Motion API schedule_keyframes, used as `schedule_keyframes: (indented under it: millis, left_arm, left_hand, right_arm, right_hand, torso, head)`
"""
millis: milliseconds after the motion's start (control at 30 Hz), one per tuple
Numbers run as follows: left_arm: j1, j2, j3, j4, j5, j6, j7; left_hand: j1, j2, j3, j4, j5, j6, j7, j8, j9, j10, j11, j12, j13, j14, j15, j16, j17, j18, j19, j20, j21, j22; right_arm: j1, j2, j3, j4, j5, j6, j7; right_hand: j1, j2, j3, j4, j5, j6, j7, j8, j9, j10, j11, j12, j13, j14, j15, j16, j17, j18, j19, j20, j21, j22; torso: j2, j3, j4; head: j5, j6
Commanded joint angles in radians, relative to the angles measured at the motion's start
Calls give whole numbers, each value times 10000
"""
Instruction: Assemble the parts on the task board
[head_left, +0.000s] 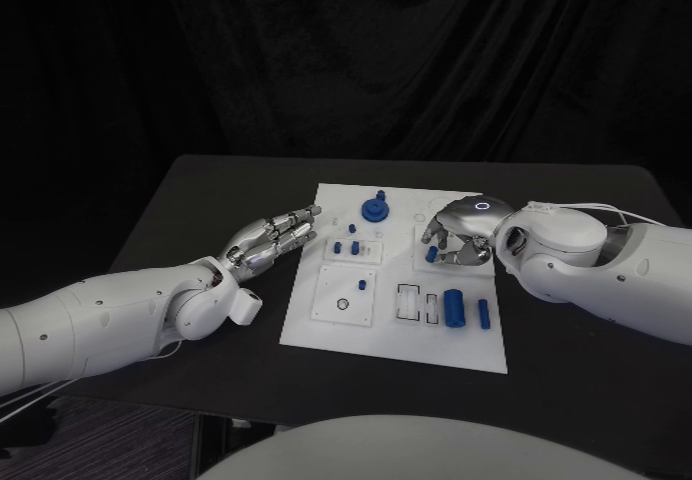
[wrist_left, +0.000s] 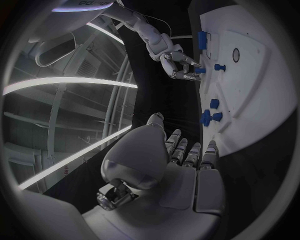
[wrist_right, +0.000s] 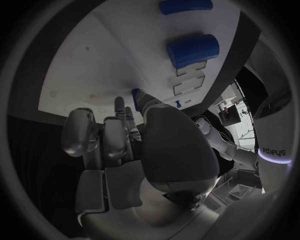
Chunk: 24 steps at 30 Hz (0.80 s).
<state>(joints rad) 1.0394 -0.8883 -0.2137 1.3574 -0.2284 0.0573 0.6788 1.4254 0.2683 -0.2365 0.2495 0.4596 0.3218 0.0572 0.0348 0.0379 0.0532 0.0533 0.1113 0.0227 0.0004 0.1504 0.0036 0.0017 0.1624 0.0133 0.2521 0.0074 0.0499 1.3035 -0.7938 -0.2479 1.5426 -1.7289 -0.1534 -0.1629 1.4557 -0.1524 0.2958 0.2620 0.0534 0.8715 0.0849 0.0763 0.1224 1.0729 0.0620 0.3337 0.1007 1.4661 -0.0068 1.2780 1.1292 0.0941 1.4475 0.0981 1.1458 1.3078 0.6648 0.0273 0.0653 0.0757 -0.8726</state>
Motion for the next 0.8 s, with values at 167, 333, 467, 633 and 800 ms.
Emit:
schedule_keyframes:
  millis: [167,333,467,633,800]
  left_arm:
    - [-22,-10,10,20,61,108,851]
    - [-29,-7,10,14,61,118,843]
    - [-35,-2,10,9,61,132,837]
    - [-44,12,10,1,61,149,827]
    - [-52,25,10,-9,61,164,812]
  left_hand:
    - [111,27,39,-2,33,24,-62,51,8,10,73,39,13,-4,69,-36,-17,93,-16,48,39,12]
    - [115,29,43,-6,40,44,-60,55,11,14,83,48,15,-4,69,-36,-17,93,-17,48,38,6]
    - [115,29,43,-6,40,44,-60,55,11,14,83,48,15,-4,69,-36,-17,93,-17,48,38,6]
    - [120,32,49,-12,46,67,-47,60,14,18,94,54,16,-4,73,-36,-17,93,-18,49,37,1]
    - [124,34,54,-17,49,78,-36,62,16,23,97,64,18,-4,79,-36,-17,92,-18,50,37,1]
  right_arm:
    - [-45,171,5,-44,149,364,315]
    - [-50,244,5,-58,158,485,364]
    - [-53,284,5,-74,161,566,388]
    - [-57,312,5,-99,163,612,402]
    - [-64,325,5,-121,163,624,402]
  right_hand:
    - [260,33,180,-25,102,5,-153,18,-31,195,-18,-143,-25,93,-120,-88,-27,-114,12,-114,-57,1504]
    - [312,22,226,-46,134,54,-226,47,-28,251,-28,-185,-25,89,-130,-107,-47,-111,7,-127,-87,1499]
    - [381,16,319,-90,264,318,-313,194,41,358,-59,-242,-4,99,-160,-101,-26,-111,10,-155,-110,1500]
    - [381,42,386,-166,330,1031,-357,604,299,435,-74,-327,34,124,-176,-95,-7,-116,29,-181,-118,1508]
    - [403,72,409,-243,384,1265,-393,761,432,507,-98,-335,69,129,-193,-102,-9,-114,34,-194,-132,1509]
  torso:
    - [0,4,3]
    - [-1,0,7]
    - [5,1,1]
    - [3,1,3]
    - [0,0,1]
  head:
    - [16,0]
    - [2,0]
    - [13,0]
    - [16,0]
    - [14,0]
